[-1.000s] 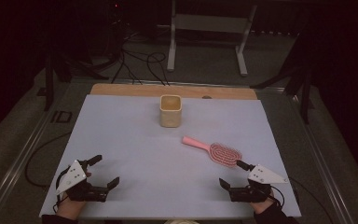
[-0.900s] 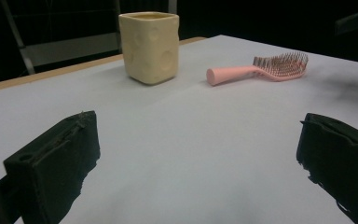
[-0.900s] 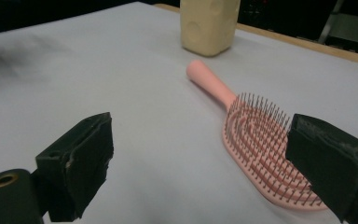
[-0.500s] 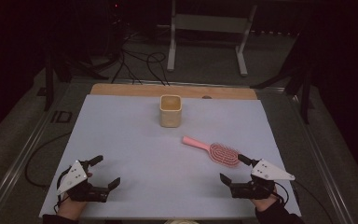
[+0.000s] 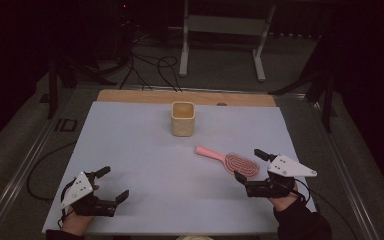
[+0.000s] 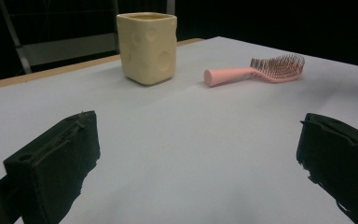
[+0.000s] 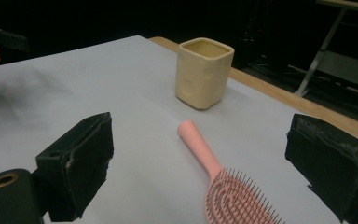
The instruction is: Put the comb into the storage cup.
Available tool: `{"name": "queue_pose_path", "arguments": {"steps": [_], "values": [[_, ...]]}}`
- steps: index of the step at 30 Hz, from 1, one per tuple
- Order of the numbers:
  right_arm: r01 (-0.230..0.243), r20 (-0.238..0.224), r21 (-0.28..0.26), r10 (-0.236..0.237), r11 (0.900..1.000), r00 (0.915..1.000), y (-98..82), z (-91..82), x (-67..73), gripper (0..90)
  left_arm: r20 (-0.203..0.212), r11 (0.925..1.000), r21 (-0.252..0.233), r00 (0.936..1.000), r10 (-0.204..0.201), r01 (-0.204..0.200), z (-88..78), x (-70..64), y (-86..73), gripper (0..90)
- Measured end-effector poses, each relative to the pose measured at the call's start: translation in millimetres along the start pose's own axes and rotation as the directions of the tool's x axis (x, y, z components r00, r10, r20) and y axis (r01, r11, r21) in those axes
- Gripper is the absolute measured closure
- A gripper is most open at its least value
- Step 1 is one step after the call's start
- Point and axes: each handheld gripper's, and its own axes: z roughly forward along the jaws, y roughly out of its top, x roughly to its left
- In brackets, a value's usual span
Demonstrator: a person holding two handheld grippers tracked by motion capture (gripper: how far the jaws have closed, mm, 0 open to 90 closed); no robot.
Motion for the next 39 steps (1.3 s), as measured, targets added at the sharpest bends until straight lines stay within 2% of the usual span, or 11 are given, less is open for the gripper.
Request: {"name": "queue_pose_path", "arguments": {"steps": [12,19,26,29,33,39], "values": [[0.03,-0.021,0.011,-0.03,0.999,0.9993,25.9,23.0,-4.8,7.9,0.003,1.0,0.002,1.0,0.001,-0.001,0.2,-0.4,0.2,0.1],[0.027,-0.031,0.023,-0.026,0.999,0.9992,32.3,35.2,-5.8,7.9,0.004,1.0,0.001,1.0,0.001,-0.001,0.1,-0.7,0.5,0.1],[0.066,-0.031,0.04,-0.065,0.997,0.9974,35.4,44.5,-5.3,7.9,0.004,1.0,0.001,1.0,0.003,-0.003,0.1,-0.9,0.6,0.1],[0.075,-0.042,0.05,-0.073,0.996,0.9964,36.5,49.5,-4.3,7.9,0.004,1.0,0.003,1.0,0.005,-0.005,0.5,-1.1,0.5,0.1],[0.085,-0.082,0.074,-0.079,0.994,0.9935,38.1,60.7,-2.8,7.9,0.007,0.9999,0.007,0.9999,0.009,-0.009,0.8,-1.6,0.5,0.1],[0.089,-0.107,0.095,-0.079,0.992,0.9912,39.0,72.1,-1.7,7.9,0.008,0.9999,0.005,0.9999,0.009,-0.009,0.6,-1.4,0.6,0.1]]}}
